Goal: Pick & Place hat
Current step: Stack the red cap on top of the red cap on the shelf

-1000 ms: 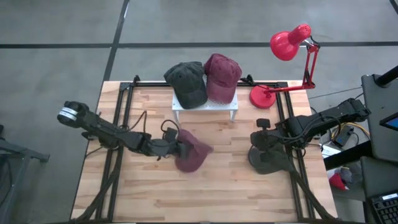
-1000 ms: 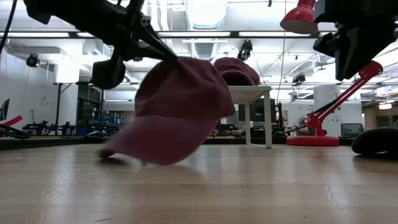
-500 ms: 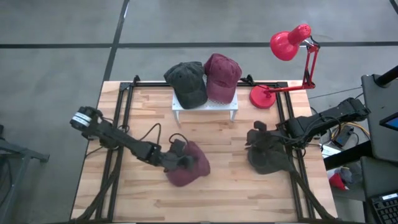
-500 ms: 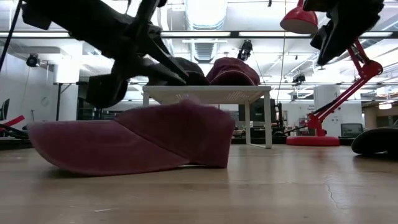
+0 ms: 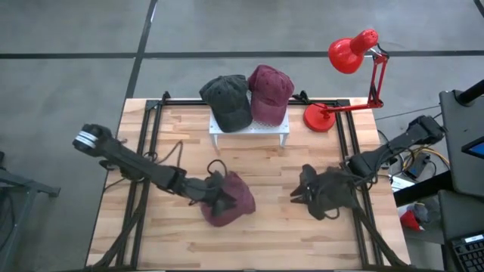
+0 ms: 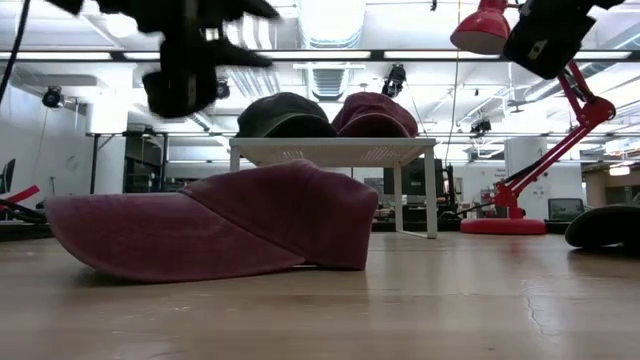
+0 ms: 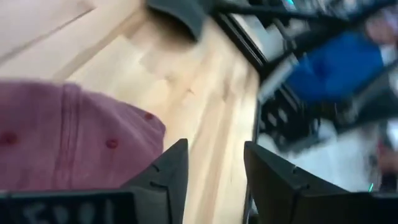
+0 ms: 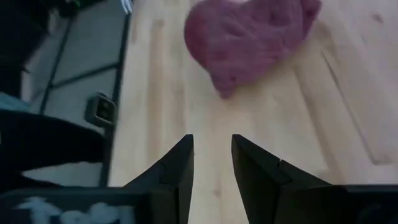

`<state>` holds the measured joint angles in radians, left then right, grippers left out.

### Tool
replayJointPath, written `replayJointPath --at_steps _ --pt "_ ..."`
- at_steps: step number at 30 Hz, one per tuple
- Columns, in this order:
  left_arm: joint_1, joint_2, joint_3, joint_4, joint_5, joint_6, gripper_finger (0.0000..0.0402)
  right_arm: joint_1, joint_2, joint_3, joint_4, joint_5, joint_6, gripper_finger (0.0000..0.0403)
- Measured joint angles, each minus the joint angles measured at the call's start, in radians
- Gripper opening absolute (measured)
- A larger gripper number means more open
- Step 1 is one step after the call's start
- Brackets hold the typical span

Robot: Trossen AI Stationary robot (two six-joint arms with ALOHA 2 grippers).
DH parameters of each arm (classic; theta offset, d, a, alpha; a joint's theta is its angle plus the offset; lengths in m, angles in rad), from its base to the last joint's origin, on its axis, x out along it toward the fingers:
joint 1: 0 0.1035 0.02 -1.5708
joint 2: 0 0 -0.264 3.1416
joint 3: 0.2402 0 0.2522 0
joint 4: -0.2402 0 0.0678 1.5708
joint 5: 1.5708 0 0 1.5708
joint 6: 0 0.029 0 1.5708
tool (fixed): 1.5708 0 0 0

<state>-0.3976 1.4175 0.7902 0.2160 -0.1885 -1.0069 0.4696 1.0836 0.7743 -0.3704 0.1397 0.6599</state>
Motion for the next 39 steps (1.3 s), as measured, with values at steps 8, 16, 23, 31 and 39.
replayJointPath --at_steps 8,16,23,31,39 --pt "-0.074 -0.253 0.003 -0.435 0.059 0.425 0.014 0.089 0.0 -0.119 0.249 0.258 0.198 0.0106" --pt "-0.248 -0.371 -0.004 -0.632 -0.056 0.781 0.014 0.107 0.099 -0.15 0.354 0.318 0.299 0.012" --pt "-0.349 -0.345 -0.009 -0.636 -0.329 1.207 0.014 0.107 0.288 -0.031 0.355 0.335 0.289 0.0141" --pt "-0.349 -0.309 -0.01 -0.621 -0.345 1.33 0.014 0.106 0.463 0.174 0.345 0.335 0.187 0.016" --pt "-0.355 -0.153 -0.011 -0.613 -0.294 1.429 0.014 0.106 0.598 0.445 0.13 0.337 0.091 0.0162"
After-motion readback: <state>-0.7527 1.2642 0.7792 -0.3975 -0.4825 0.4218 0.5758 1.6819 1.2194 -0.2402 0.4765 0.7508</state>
